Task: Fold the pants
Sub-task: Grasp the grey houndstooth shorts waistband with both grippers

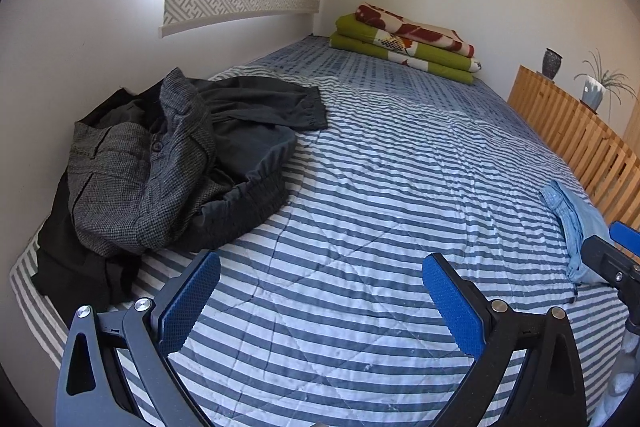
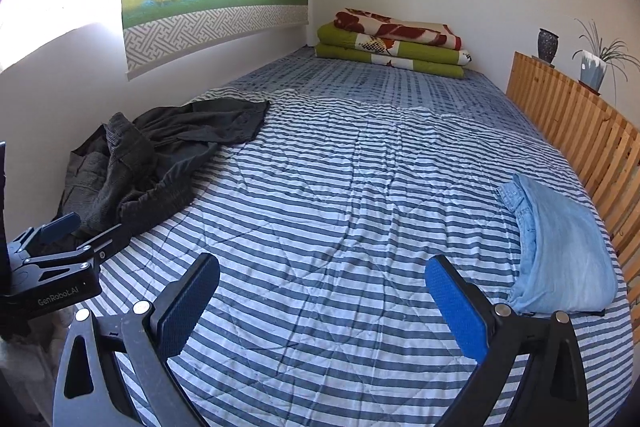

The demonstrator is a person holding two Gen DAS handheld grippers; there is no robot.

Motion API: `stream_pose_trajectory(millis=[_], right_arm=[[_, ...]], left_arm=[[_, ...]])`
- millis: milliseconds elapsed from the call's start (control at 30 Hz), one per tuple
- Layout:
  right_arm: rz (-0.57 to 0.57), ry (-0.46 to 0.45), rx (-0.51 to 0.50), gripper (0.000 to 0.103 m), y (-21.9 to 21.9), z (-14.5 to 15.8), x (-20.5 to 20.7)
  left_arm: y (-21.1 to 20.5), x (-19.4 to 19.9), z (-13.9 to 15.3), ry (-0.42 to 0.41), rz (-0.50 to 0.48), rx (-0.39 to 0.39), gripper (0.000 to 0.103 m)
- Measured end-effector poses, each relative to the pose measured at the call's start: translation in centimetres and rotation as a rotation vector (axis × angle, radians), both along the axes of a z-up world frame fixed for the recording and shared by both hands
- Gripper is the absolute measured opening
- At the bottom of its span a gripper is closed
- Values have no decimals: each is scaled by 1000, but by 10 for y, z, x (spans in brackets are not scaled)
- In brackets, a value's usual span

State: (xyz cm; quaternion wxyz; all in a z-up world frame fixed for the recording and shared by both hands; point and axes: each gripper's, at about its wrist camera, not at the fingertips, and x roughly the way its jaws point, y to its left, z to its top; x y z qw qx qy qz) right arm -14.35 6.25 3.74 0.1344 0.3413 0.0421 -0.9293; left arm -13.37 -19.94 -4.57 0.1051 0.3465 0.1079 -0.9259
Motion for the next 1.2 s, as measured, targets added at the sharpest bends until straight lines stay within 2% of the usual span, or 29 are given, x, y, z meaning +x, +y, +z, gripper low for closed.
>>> stream_pose_trajectory(millis=[67,200,367,500,567,767,867,1000,1133,1200], right_arm=[[33,1,-4,98,-13,3,-6],[108,-2,7,84,-50,6,-19],[189,-19,-19,83,-98,8,-45],[281,14,-10,83,-149,12,-60],[326,27,-8,83,-176,11,-67],[416,-27,-45,83,-247,4,-96],[421,-51,-60,83,-281,-1,-113],[428,-135,-93,83,-319,-13,-138],[428,-199,-96,83,-347,-31,-154],[429,-232,-90,83,-356,-42,-158]], left_arm=[[-20,2,-3,-5,46,12,102],[-58,4,-5,-5,140,-13,102],[-121,16,-3,15,266,1,102],[-168,32,-7,14,359,66,101],[-183,38,-9,12,393,63,101],[-204,45,-13,12,424,84,101],[-207,44,-14,13,411,100,101],[-208,41,-15,4,413,72,101],[-220,44,-17,12,427,134,101],[-223,46,-15,23,434,139,101]])
